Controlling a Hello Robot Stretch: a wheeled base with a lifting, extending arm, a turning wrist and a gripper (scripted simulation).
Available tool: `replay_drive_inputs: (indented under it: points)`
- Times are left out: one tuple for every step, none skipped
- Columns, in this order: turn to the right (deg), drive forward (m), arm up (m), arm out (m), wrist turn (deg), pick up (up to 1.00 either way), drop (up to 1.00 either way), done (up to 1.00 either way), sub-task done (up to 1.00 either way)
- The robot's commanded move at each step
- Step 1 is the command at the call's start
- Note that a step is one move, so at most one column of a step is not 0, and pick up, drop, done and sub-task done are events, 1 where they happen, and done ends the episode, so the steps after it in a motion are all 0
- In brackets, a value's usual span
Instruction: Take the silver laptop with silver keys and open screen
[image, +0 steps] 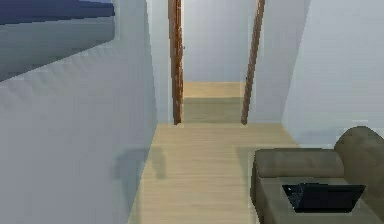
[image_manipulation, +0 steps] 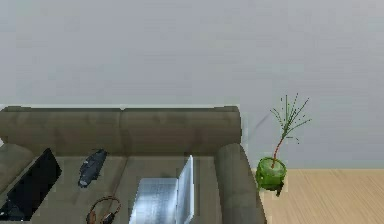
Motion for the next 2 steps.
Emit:
replay_drive_inputs:
  points:
    - [0.0, 0.0, 0.1, 0.0, 0.0, 0.0, 0.0, 0.0, 0.0]
    - [0.0, 0.0, 0.0, 0.0, 0.0, 0.0, 0.0, 1.0, 0.0]
